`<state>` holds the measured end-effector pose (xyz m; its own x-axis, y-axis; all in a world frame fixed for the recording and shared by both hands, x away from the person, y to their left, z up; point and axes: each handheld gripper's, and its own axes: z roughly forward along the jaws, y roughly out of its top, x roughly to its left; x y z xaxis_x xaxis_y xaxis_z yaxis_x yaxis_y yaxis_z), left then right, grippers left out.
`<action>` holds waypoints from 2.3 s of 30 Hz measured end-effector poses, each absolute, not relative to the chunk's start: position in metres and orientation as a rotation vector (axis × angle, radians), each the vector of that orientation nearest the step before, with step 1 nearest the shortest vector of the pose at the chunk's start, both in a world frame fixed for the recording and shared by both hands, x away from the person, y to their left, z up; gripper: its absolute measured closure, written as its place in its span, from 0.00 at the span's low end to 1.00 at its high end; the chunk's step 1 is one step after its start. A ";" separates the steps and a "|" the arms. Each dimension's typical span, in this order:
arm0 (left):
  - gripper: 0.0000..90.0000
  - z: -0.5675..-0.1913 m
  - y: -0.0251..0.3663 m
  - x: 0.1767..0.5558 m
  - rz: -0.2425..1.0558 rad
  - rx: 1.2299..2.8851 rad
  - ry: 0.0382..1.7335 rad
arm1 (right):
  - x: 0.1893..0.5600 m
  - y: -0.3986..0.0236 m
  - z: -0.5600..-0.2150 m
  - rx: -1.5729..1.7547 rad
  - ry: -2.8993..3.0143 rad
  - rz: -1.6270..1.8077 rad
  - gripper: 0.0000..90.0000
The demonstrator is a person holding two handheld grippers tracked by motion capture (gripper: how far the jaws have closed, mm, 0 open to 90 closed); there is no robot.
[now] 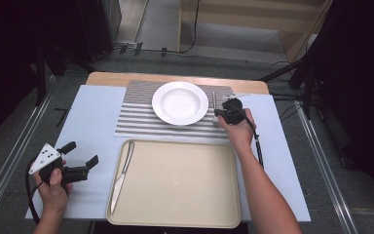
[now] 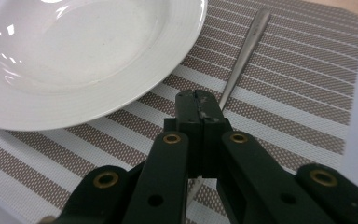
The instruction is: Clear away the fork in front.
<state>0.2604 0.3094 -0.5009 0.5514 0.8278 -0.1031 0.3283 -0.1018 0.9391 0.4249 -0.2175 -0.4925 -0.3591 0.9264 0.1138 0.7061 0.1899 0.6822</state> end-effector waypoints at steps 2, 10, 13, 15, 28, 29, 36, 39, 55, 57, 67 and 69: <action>0.00 -0.501 0.309 0.261 0.565 1.680 0.983 | 0.431 -0.215 -0.497 1.547 2.164 0.928 1.00; 0.00 -0.501 0.310 0.261 0.556 1.683 0.976 | 0.444 -0.208 -0.509 1.541 2.201 0.830 1.00; 0.00 -0.501 0.310 0.261 0.558 1.683 0.973 | 0.448 -0.207 -0.512 1.544 2.213 0.815 1.00; 0.00 -0.501 0.309 0.261 0.557 1.682 0.975 | 0.448 -0.207 -0.516 1.536 2.218 0.801 1.00; 0.00 -0.501 0.309 0.261 0.557 1.682 0.974 | 0.442 -0.207 -0.516 1.490 2.245 0.764 1.00; 0.00 -0.501 0.309 0.261 0.557 1.683 0.974 | 0.441 -0.208 -0.516 1.493 2.247 0.763 1.00; 0.00 -0.501 0.309 0.261 0.553 1.680 0.974 | 0.435 -0.219 -0.516 1.491 2.258 0.762 1.00; 0.00 -0.501 0.310 0.261 0.555 1.682 0.974 | 0.434 -0.224 -0.515 1.498 2.268 0.743 1.00; 0.00 -0.501 0.310 0.262 0.557 1.681 0.976 | 0.457 -0.227 -0.514 1.611 2.139 0.690 0.94; 0.00 -0.501 0.310 0.262 0.557 1.681 0.976 | 0.457 -0.227 -0.515 1.611 2.137 0.700 0.95; 0.00 -0.501 0.309 0.262 0.557 1.680 0.977 | 0.438 -0.233 -0.514 1.616 2.140 0.679 0.97; 0.00 -0.501 0.309 0.262 0.559 1.683 0.976 | 0.432 -0.235 -0.515 1.631 2.137 0.688 0.97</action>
